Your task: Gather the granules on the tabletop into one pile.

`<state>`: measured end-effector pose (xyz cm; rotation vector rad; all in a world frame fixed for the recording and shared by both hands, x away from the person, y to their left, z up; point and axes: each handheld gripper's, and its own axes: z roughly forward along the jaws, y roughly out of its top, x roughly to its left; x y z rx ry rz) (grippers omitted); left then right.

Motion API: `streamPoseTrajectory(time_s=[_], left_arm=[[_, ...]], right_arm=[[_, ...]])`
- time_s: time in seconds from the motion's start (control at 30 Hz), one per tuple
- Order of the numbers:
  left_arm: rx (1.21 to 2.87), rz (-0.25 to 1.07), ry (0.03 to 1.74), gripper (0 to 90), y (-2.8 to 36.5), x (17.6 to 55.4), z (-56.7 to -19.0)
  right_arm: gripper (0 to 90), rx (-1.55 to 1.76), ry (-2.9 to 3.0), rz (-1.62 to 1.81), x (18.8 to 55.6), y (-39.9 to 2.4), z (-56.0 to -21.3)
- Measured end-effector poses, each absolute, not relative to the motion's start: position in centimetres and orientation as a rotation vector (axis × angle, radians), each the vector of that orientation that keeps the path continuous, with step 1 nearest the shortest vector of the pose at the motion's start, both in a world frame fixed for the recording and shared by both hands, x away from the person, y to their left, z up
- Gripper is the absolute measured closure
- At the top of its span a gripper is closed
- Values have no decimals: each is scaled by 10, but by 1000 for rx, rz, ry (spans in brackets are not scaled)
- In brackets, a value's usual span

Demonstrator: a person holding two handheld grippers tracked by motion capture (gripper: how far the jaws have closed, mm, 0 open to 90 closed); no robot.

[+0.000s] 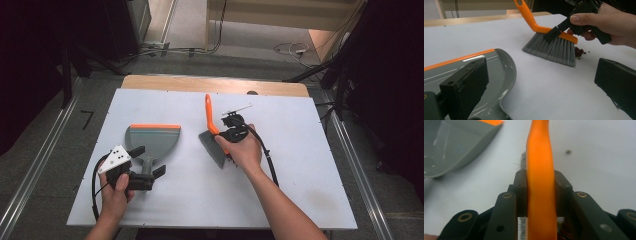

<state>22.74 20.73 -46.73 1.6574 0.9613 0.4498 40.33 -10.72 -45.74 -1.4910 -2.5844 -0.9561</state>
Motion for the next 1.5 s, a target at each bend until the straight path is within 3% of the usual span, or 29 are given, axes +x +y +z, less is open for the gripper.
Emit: streamPoseTrajectory(time_s=[0.43,0.8,1.0,1.23,1.5], left_arm=[[1665,454,960,0,203,227,-467],[1661,452,961,0,205,227,-467],[1659,453,964,0,206,228,-467],[1658,459,964,0,205,227,-466],[1654,454,968,0,207,228,-467]], right_arm=[[678,-1676,-2520,-947,388,-164,-457],[679,-1700,-2514,-956,381,-181,-453],[683,-1590,-2525,-1061,379,-180,-430],[683,-1308,-2783,-1149,408,-163,-400],[683,-546,-3282,-1024,451,-123,-419]])
